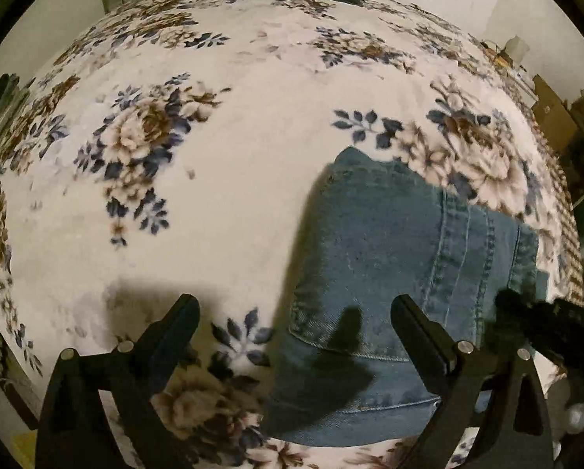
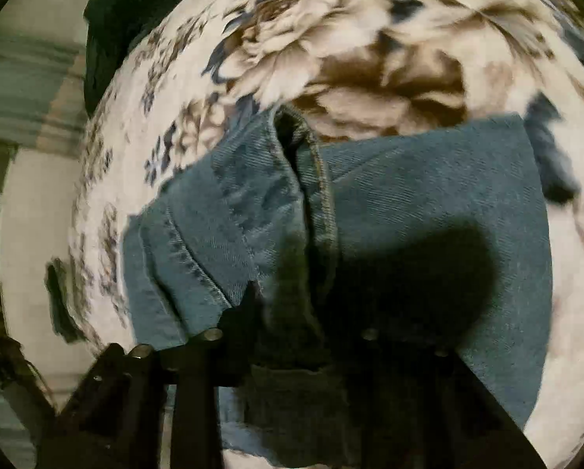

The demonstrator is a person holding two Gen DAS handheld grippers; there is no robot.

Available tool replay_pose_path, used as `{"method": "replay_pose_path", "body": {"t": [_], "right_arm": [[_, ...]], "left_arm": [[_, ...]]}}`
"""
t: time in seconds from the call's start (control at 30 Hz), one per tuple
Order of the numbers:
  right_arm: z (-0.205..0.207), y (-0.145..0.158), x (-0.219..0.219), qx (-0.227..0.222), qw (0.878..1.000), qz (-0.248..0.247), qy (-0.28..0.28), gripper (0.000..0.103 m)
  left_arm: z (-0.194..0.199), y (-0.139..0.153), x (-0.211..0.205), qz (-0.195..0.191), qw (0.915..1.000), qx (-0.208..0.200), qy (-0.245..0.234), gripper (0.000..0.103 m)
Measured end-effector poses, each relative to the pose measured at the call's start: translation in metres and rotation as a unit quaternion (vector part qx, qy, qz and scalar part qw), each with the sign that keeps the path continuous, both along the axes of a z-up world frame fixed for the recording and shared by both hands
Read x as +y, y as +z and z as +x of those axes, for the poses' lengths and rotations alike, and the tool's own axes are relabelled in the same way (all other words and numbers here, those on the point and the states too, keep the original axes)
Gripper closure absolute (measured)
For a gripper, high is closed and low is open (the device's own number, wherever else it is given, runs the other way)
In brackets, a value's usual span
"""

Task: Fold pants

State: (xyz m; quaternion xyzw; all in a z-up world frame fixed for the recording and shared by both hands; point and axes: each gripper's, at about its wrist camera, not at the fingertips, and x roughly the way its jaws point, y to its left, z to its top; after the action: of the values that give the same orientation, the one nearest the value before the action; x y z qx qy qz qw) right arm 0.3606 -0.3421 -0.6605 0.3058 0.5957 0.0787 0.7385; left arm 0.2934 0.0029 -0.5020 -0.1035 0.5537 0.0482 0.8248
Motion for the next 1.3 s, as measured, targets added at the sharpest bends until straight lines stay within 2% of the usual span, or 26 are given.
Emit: {"method": "replay_pose_path", "body": {"t": [0.03,0.07,0.23,0.37,0.53,0.67,0.7,0.73,0.77,0.8,0.83,0.87,0.9,0.93,0.97,1.03,1.07,1.1,1.17,1.2,1.23,1.3], "right_arm": [[-0.004,0.009,-0.002,-0.01,1.0,-0.005,-0.001,0.088],[-0.007,0.017,-0.004,-0.018,1.0,-0.005,-0.001,0.09],[-0.033,0.07,-0.044,-0.05,0.998,-0.037,-0.027,0.09],[-0.052,0.088,-0.099,-0.049,0.995,-0.058,-0.065,0.09],[-0.075,0.075,-0.17,-0.019,0.99,-0.076,-0.115,0.09],[-0.079,0.04,-0.193,0.017,0.989,-0.086,-0.12,0.088],[-0.076,0.027,-0.197,0.038,0.989,-0.081,-0.116,0.082],[-0.073,0.02,-0.198,0.048,0.989,-0.082,-0.113,0.067],[-0.073,0.015,-0.2,0.057,0.988,-0.083,-0.115,0.062],[-0.074,0.014,-0.203,0.055,0.988,-0.075,-0.12,0.06],[-0.074,0.014,-0.206,0.048,0.989,-0.066,-0.123,0.052],[-0.074,0.015,-0.207,0.042,0.989,-0.062,-0.127,0.043],[-0.073,0.016,-0.207,0.036,0.99,-0.053,-0.128,0.025],[-0.07,0.016,-0.208,0.028,0.991,-0.04,-0.126,0.019],[-0.065,0.013,-0.211,0.024,0.992,-0.022,-0.125,0.019],[-0.052,0.003,-0.213,0.033,0.991,-0.005,-0.129,0.019],[-0.045,-0.003,-0.214,0.037,0.991,0.003,-0.13,0.019],[-0.04,-0.007,-0.213,0.04,0.99,0.015,-0.132,0.019],[-0.033,-0.009,-0.212,0.032,0.99,0.023,-0.135,0.037],[-0.03,-0.005,-0.207,0.027,0.992,-0.005,-0.121,0.071],[-0.028,-0.003,-0.203,0.027,0.993,-0.036,-0.112,0.084],[-0.031,-0.008,-0.208,0.037,0.99,-0.049,-0.128,0.089]], "left_arm": [[0.001,0.004,-0.001,-0.005,1.0,-0.002,-0.002,0.003],[0.002,0.011,-0.002,-0.01,0.9999,-0.006,-0.006,0.003],[0.009,0.03,-0.017,-0.043,0.9986,-0.017,-0.026,0.003],[0.02,0.03,-0.043,-0.06,0.9967,-0.016,-0.051,0.003],[0.041,0.015,-0.077,-0.072,0.9936,-0.001,-0.086,0.003],[0.063,-0.01,-0.097,-0.076,0.9908,0.023,-0.11,0.003],[0.069,-0.019,-0.101,-0.078,0.9898,0.036,-0.113,0.003],[0.075,-0.026,-0.102,-0.082,0.9886,0.049,-0.116,0.003],[0.082,-0.034,-0.103,-0.086,0.9877,0.062,-0.115,0.003],[0.087,-0.04,-0.103,-0.095,0.9864,0.071,-0.113,0.003],[0.092,-0.044,-0.101,-0.107,0.9852,0.075,-0.111,0.003],[0.097,-0.046,-0.1,-0.115,0.9846,0.074,-0.109,0.003],[0.102,-0.048,-0.098,-0.128,0.9832,0.07,-0.109,0.003],[0.107,-0.049,-0.097,-0.146,0.9809,0.062,-0.112,0.003],[0.11,-0.049,-0.096,-0.155,0.9799,0.053,-0.115,0.006],[0.118,-0.049,-0.092,-0.173,0.9773,0.024,-0.119,0.024],[0.123,-0.052,-0.091,-0.185,0.975,0.02,-0.121,0.061],[0.127,-0.055,-0.091,-0.19,0.9736,0.025,-0.124,0.072],[0.133,-0.061,-0.092,-0.182,0.9749,0.031,-0.124,0.072],[0.134,-0.065,-0.092,-0.178,0.9752,0.033,-0.128,0.072],[0.135,-0.069,-0.09,-0.176,0.9755,0.034,-0.127,0.072],[0.136,-0.078,-0.081,-0.188,0.9741,0.036,-0.121,0.069]]}}
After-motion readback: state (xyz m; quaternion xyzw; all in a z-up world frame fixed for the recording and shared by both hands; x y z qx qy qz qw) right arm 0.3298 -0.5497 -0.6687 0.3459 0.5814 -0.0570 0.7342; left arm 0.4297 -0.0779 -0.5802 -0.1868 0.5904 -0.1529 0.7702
